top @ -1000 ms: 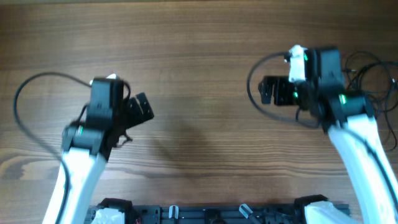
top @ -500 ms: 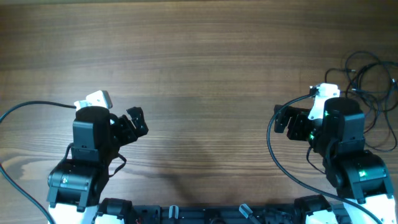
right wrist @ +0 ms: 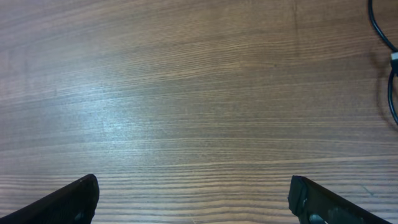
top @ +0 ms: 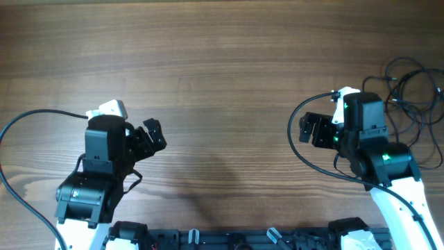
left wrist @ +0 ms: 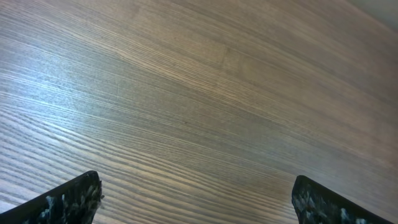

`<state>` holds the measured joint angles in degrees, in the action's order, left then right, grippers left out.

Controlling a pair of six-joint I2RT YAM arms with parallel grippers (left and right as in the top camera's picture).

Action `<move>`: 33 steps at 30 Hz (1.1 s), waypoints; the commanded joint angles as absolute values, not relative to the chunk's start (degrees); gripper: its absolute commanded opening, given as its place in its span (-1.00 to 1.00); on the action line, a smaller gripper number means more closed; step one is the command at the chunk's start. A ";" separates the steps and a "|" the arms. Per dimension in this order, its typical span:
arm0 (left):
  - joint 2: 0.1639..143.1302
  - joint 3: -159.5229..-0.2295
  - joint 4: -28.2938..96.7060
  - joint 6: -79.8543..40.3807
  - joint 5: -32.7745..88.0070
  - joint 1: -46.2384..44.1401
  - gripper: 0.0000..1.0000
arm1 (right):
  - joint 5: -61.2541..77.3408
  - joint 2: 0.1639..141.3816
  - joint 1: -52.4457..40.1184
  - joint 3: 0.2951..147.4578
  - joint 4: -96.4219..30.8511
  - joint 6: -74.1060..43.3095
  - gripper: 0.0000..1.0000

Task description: Untangle cables

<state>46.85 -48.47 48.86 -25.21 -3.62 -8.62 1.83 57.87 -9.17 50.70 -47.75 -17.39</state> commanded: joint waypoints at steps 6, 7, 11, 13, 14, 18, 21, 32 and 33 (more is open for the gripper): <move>48.16 -47.88 48.88 -25.96 -4.58 -8.54 1.00 | 0.60 45.23 -8.97 50.06 -47.33 -17.93 1.00; 48.36 -47.88 48.88 -25.96 -4.58 -8.51 1.00 | 0.62 43.16 -8.97 49.89 -47.00 -17.34 1.00; 49.12 -47.88 48.88 -25.96 -4.60 -8.54 1.00 | 0.91 34.94 -8.97 44.56 -37.69 -10.96 1.00; 49.41 -47.88 48.88 -25.96 -4.58 -8.51 1.00 | 1.34 30.68 -8.97 40.10 -31.81 -10.52 1.00; 49.80 -47.88 48.88 -25.96 -4.58 -8.51 1.00 | 2.37 26.92 -8.97 35.90 -26.57 -10.70 1.00; 50.96 -47.88 48.86 -25.96 -4.58 -8.51 1.00 | 4.58 18.59 -8.97 25.76 -12.25 -10.68 1.00; 52.03 -47.88 48.86 -25.96 -4.60 -8.54 1.00 | 4.54 13.21 -8.97 18.98 -3.70 -10.68 1.00; 56.49 -47.88 48.86 -25.96 -4.60 -8.54 1.00 | 4.29 0.19 -5.06 2.92 15.94 -10.61 0.99; 56.86 -47.88 48.86 -25.96 -4.60 -8.51 1.00 | 4.29 0.19 -4.51 1.93 17.98 -10.46 1.00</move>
